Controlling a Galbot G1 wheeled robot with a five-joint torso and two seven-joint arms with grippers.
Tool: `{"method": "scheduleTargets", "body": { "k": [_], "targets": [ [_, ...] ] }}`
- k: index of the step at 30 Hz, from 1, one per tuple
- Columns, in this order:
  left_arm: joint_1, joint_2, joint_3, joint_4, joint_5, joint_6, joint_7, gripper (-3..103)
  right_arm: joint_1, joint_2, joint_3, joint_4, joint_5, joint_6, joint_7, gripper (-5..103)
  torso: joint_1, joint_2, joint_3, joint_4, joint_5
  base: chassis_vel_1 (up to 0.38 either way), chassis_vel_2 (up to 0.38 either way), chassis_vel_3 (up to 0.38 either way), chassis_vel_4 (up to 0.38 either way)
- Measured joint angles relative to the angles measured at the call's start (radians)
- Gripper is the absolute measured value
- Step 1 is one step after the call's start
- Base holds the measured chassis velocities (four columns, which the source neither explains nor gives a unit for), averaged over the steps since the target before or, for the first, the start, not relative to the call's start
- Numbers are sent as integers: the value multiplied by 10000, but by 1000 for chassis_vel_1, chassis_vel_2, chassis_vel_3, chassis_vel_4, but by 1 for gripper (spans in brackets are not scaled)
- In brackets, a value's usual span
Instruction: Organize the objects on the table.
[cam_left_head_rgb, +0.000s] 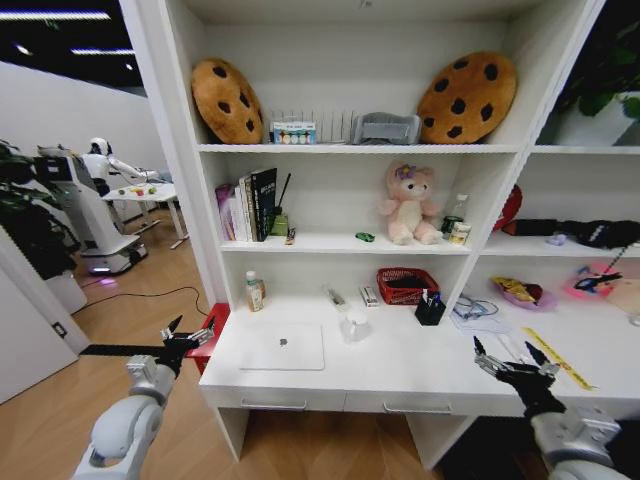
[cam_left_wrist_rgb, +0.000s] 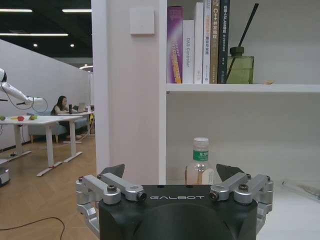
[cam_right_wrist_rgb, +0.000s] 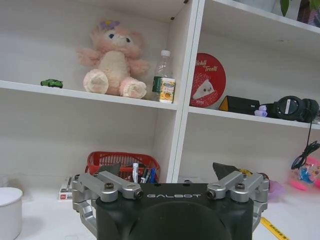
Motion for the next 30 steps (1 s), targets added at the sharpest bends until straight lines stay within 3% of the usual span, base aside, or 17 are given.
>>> {"method": "scheduleTargets", "body": {
  "k": [13, 29, 30],
  "targets": [
    [1, 0, 1, 0, -1, 0, 7, 100, -2, -1, 0, 0, 0, 0, 0, 100, -3, 1, -1, 0, -7, 190, -197, -215, 210],
    [1, 0, -2, 0, 0, 0, 4, 100, -5, 0, 1, 0, 0, 0, 0, 100, -8, 4, -3, 0, -1, 344, -340, -343, 344],
    [4, 1, -4, 0, 0, 0, -3, 100, -5, 0, 0, 0, 0, 0, 0, 100, -9, 5, -2, 10, 2, 342, -311, -325, 355]
  ]
}}
